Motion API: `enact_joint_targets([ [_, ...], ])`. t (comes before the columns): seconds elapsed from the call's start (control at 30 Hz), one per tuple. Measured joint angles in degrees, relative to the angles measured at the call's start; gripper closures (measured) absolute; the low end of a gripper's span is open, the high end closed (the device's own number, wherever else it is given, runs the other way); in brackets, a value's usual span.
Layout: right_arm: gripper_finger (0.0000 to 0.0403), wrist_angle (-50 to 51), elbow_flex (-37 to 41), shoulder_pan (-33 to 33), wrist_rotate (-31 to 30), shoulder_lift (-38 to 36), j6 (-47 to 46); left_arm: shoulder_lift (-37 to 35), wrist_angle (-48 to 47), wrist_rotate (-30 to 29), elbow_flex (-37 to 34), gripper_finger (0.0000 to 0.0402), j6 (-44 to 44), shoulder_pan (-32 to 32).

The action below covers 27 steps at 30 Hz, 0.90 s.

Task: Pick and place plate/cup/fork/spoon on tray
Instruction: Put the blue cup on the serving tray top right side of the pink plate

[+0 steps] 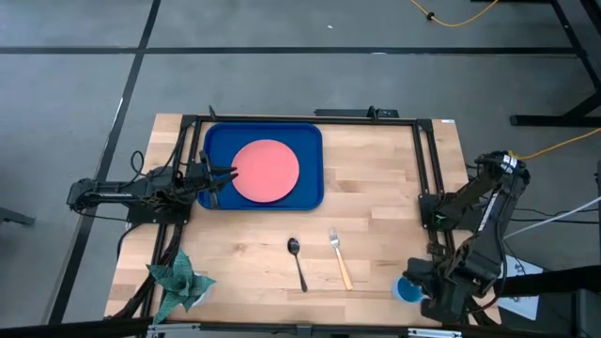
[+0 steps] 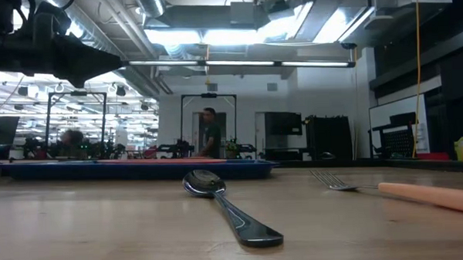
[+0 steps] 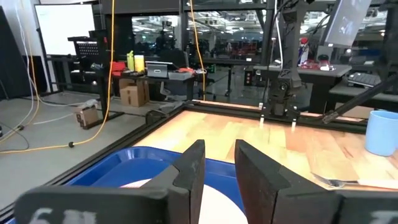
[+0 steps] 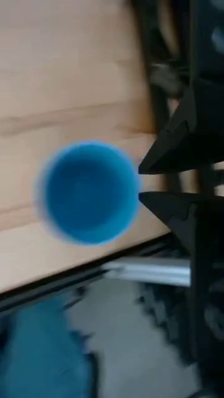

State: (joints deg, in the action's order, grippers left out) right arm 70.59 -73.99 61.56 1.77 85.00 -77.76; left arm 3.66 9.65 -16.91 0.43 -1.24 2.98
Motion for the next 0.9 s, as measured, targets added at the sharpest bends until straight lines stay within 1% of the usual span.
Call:
enact_joint_targets([
  [0.07, 0.0342, -0.4, 2.0, 0.3, 3.0, 0.1, 0.0, 0.0, 0.0, 0.0, 0.0, 0.0321, 0.0, 0.0],
  [0.13, 0.0342, -1.5, 3.8, 0.3, 4.6, 0.1, 0.0, 0.0, 0.0, 0.0, 0.0, 0.0321, 0.0, 0.0],
  [0.3, 0.0342, -2.6, 5.9, 0.3, 4.8, 0.1, 0.1, 0.0, 0.0, 0.0, 0.0, 0.0321, 0.0, 0.0],
  [0.37, 0.0342, -3.3, 5.9, 0.3, 3.9, 0.1, 0.1, 0.0, 0.0, 0.0, 0.0, 0.0321, 0.0, 0.0],
  [0.53, 0.0342, -5.2, 5.9, 0.3, -2.9, 0.1, 0.3, 0.0, 0.0, 0.0, 0.0, 0.0321, -0.1, 0.0],
  [0.6, 0.0342, -6.8, 5.9, 0.2, -4.5, 0.1, 0.3, 0.0, 0.0, 0.0, 0.0, 0.0321, -0.1, 0.0],
  [0.73, 0.0342, -7.9, 5.9, 0.2, -5.1, 0.1, 0.4, 0.0, 0.0, 0.0, 0.0, 0.0321, -0.1, 0.0],
  [0.9, 0.0342, -6.3, 5.9, 0.2, -5.2, 1.3, 0.6, 0.0, 0.0, 0.0, 0.0, 0.0321, -0.1, 0.0],
])
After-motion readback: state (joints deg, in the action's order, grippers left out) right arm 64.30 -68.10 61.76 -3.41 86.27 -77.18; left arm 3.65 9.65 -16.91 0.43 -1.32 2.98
